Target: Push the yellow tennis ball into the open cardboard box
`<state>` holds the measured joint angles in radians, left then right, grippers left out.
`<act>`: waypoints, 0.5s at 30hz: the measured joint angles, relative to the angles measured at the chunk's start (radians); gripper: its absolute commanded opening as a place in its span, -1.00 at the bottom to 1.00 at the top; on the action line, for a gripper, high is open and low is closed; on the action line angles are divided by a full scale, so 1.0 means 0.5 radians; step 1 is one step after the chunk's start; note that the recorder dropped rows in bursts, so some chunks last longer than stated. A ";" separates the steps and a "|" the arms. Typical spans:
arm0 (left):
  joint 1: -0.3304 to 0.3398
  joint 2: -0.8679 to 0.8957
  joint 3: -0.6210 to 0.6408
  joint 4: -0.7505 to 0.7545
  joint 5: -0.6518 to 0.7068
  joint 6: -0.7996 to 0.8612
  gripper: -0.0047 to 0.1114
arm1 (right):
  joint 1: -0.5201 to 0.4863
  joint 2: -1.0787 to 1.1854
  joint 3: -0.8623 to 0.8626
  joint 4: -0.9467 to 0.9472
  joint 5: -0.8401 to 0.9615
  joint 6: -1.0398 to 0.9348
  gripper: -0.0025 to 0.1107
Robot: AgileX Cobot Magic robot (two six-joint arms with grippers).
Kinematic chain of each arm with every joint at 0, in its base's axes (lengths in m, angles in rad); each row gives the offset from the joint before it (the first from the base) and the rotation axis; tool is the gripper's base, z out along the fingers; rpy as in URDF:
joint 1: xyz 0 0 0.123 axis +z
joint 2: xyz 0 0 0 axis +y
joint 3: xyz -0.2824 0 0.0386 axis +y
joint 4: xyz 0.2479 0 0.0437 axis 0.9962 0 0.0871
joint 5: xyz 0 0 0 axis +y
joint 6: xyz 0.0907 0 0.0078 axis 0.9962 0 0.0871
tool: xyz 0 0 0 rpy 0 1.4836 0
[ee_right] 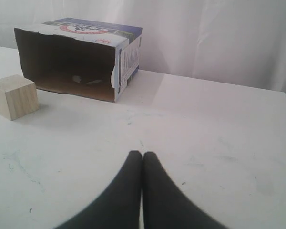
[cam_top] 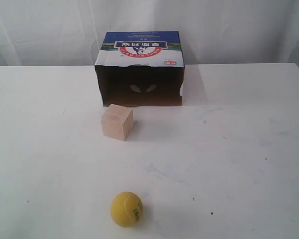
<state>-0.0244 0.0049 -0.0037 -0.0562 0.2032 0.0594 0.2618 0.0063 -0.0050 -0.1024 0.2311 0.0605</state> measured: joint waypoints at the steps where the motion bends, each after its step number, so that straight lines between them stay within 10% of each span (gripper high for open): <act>1: 0.000 0.000 0.000 0.000 0.000 0.000 -0.92 | 0.000 0.000 0.000 0.000 0.000 0.000 -0.96; 10: 0.000 0.000 0.000 0.000 0.000 0.000 -0.92 | 0.000 0.000 -0.072 0.000 -0.260 0.066 -0.96; 15: 0.000 0.000 0.000 0.000 0.000 0.000 -0.92 | 0.000 -0.008 -0.661 0.000 0.155 0.223 -0.96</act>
<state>-0.0244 0.0049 -0.0037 -0.0562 0.2032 0.0594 0.2618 0.0024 -0.3356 -0.1024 0.3084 0.1721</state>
